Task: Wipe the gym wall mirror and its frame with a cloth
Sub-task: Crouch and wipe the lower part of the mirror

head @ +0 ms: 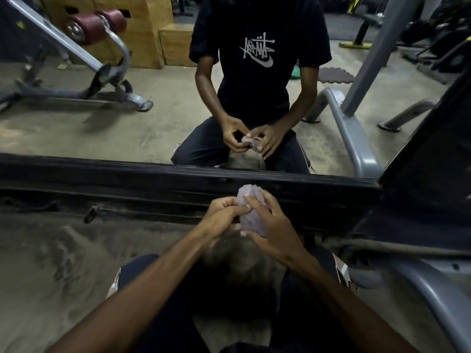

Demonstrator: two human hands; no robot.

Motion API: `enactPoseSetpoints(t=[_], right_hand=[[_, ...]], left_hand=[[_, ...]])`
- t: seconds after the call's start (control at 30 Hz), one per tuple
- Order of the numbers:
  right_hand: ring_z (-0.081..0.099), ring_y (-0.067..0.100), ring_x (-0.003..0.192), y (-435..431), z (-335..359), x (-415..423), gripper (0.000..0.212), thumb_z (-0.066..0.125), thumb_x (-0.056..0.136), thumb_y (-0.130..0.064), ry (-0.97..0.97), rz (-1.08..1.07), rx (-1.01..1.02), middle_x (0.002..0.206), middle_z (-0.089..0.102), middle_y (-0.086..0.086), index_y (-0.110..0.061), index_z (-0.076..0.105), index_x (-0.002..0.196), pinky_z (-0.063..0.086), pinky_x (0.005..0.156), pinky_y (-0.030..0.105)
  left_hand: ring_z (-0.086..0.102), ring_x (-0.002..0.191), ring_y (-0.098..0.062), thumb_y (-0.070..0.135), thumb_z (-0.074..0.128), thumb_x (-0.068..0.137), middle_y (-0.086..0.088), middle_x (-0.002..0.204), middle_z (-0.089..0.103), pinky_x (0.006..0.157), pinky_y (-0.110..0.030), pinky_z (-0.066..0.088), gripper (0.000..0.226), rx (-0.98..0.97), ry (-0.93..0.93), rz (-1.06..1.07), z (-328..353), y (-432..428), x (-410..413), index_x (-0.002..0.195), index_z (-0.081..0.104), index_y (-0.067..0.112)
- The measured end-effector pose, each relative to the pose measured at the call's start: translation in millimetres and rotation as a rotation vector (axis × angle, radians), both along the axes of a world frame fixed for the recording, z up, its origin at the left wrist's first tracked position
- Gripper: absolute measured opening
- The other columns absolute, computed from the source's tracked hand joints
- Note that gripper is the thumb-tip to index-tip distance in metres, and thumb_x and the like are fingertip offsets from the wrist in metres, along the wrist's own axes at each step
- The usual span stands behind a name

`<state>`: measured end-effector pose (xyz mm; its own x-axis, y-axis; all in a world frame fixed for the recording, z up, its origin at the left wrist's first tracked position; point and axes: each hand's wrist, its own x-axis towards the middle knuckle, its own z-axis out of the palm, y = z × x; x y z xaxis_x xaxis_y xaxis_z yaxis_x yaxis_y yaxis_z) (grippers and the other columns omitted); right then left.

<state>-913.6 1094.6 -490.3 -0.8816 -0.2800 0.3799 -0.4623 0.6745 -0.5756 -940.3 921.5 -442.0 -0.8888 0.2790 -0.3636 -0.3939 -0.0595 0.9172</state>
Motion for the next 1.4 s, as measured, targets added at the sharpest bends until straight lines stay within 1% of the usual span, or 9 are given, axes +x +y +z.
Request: enactPoseSetpoints(t=[0.17, 0.3, 0.43, 0.63, 0.8, 1.03, 1.13, 1.27, 1.4], right_hand=[[0.034, 0.025, 0.149, 28, 47, -18, 0.082, 0.081, 0.084, -0.022, 0.302, -0.167, -0.072, 0.162, 0.027, 0.016, -0.018, 0.041, 0.154, 0.04, 0.116, 0.033], [0.034, 0.026, 0.149, 64, 132, -43, 0.069, 0.072, 0.093, -0.034, 0.663, -0.3, -0.023, 0.159, 0.033, 0.021, -0.017, 0.042, 0.152, 0.033, 0.119, 0.031], [0.043, 0.037, 0.141, 100, 232, -74, 0.07, 0.077, 0.089, -0.034, 0.96, -0.495, -0.022, 0.154, 0.04, 0.022, -0.016, 0.046, 0.149, 0.04, 0.111, 0.047], [0.038, 0.033, 0.143, 164, 376, -104, 0.074, 0.072, 0.086, -0.04, 1.083, -0.734, -0.07, 0.157, 0.038, 0.016, -0.019, 0.046, 0.152, 0.034, 0.116, 0.051], [0.004, 0.023, 0.158, 205, 468, -113, 0.072, 0.052, 0.097, -0.039, 1.021, -0.859, -0.003, 0.171, 0.011, 0.006, -0.016, 0.026, 0.16, 0.016, 0.127, 0.047], [0.002, 0.019, 0.159, 201, 397, -123, 0.077, 0.045, 0.092, -0.029, 1.039, -0.671, 0.349, 0.17, 0.004, -0.004, -0.02, 0.013, 0.162, 0.011, 0.128, 0.042], [0.008, 0.025, 0.158, 224, 456, -122, 0.076, 0.032, 0.091, -0.039, 1.031, -0.756, 0.494, 0.17, 0.015, 0.005, -0.017, 0.017, 0.162, 0.015, 0.125, 0.05], [0.004, 0.025, 0.158, 228, 552, -121, 0.074, 0.019, 0.095, -0.043, 0.995, -0.97, 0.377, 0.17, 0.015, 0.008, -0.016, 0.015, 0.163, 0.006, 0.129, 0.046], [0.002, 0.019, 0.158, 234, 501, -130, 0.068, 0.024, 0.105, -0.055, 1.028, -0.916, 0.158, 0.171, 0.014, 0.001, -0.022, 0.015, 0.163, 0.005, 0.128, 0.043]], left_hand=[[0.067, 0.094, -0.005, 0.016, 0.064, 0.092, 0.0, 0.103, 0.073, 0.088, -0.027, 0.052, 0.018, -0.239, 0.637, 0.152, 41, 10, -21, 0.107, 0.074, 0.012], [0.058, 0.117, -0.022, 0.022, 0.062, 0.09, -0.003, 0.124, 0.065, 0.099, -0.04, 0.046, 0.033, -0.721, 1.43, 0.204, 123, 24, -53, 0.122, 0.07, 0.015], [0.047, 0.133, -0.034, 0.028, 0.062, 0.086, -0.011, 0.142, 0.054, 0.111, -0.051, 0.037, 0.047, -0.962, 1.825, 0.28, 227, 57, -79, 0.131, 0.064, 0.014], [0.03, 0.147, -0.034, 0.046, 0.056, 0.085, -0.01, 0.161, 0.034, 0.116, -0.061, 0.027, 0.069, -1.289, 1.949, 0.362, 358, 105, -114, 0.149, 0.044, 0.023], [0.027, 0.15, -0.034, 0.053, 0.042, 0.091, -0.011, 0.164, 0.032, 0.118, -0.064, 0.021, 0.068, -1.363, 2.037, 0.41, 417, 135, -135, 0.152, 0.043, 0.022], [0.011, 0.157, -0.033, 0.059, 0.034, 0.096, -0.012, 0.169, 0.019, 0.121, -0.067, 0.006, 0.074, -1.386, 2.146, 0.542, 430, 148, -158, 0.159, 0.033, 0.02], [0.011, 0.157, -0.032, 0.061, 0.024, 0.099, -0.009, 0.169, 0.018, 0.118, -0.072, 0.007, 0.074, -1.386, 2.133, 0.579, 451, 150, -158, 0.161, 0.029, 0.021], [0.006, 0.158, -0.033, 0.062, 0.02, 0.1, -0.01, 0.17, 0.011, 0.117, -0.074, 0.006, 0.076, -1.425, 2.136, 0.601, 453, 152, -166, 0.162, 0.022, 0.019], [0.008, 0.158, -0.033, 0.058, 0.026, 0.1, -0.012, 0.17, 0.013, 0.121, -0.068, 0.005, 0.073, -1.365, 2.152, 0.632, 444, 154, -164, 0.161, 0.026, 0.018]])
